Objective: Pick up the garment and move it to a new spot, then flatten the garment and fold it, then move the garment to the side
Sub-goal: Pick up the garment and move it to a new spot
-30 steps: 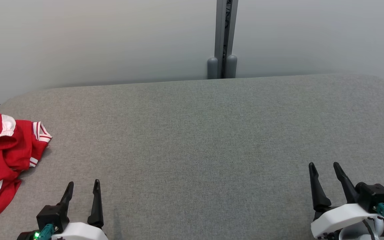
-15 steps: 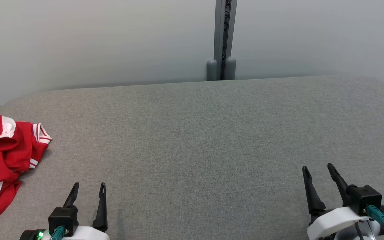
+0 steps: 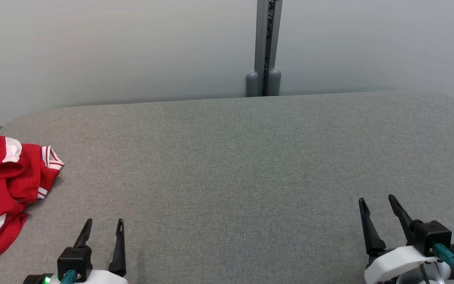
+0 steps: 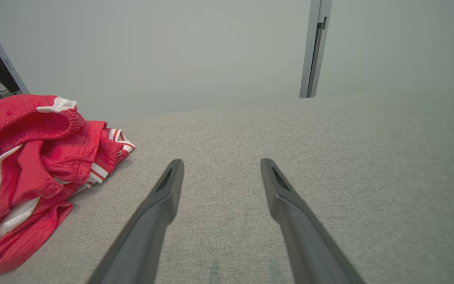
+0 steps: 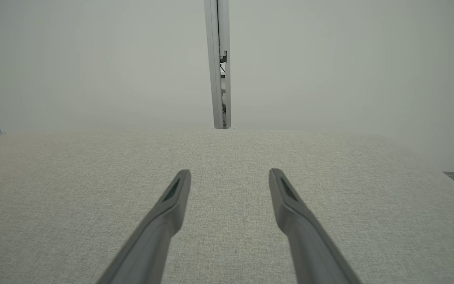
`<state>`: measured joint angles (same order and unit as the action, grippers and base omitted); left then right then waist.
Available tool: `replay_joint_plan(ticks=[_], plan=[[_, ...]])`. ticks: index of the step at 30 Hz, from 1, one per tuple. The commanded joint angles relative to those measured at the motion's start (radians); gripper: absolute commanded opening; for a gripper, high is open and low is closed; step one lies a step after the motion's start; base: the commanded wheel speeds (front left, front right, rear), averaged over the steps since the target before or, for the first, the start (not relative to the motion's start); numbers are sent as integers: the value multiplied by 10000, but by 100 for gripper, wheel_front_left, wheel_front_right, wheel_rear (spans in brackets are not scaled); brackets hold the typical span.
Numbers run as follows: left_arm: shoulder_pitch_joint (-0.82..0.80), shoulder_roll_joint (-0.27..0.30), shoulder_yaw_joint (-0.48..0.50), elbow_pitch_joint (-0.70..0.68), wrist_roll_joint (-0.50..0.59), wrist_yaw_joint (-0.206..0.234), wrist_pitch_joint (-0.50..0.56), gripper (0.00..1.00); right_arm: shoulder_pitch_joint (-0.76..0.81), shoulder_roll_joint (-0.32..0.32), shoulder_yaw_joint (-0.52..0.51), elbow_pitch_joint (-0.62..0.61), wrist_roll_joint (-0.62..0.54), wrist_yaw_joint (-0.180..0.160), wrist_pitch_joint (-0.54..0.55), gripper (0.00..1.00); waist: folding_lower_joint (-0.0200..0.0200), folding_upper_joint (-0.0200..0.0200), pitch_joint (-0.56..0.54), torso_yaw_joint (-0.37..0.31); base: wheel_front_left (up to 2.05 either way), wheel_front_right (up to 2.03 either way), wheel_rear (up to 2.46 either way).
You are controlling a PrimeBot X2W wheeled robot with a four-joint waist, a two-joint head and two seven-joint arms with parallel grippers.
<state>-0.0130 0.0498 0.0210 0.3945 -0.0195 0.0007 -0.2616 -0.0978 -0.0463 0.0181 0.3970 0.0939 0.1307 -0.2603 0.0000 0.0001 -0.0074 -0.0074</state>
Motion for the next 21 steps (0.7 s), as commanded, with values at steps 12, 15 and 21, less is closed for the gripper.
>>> replay_joint_plan(ticks=[12,15,21], plan=[[86,47,298,127,-149,101,-52,100,109,-76,298,35,155,1,-70,100,0,-1,-8,1183,0,0,0],[159,56,421,161,-155,123,-52,100,119,-73,486,68,258,1,-65,100,0,-1,-39,1731,0,0,0],[256,114,610,172,-132,120,-52,100,134,-74,779,94,440,1,-65,100,0,-1,-59,2985,0,0,0]])
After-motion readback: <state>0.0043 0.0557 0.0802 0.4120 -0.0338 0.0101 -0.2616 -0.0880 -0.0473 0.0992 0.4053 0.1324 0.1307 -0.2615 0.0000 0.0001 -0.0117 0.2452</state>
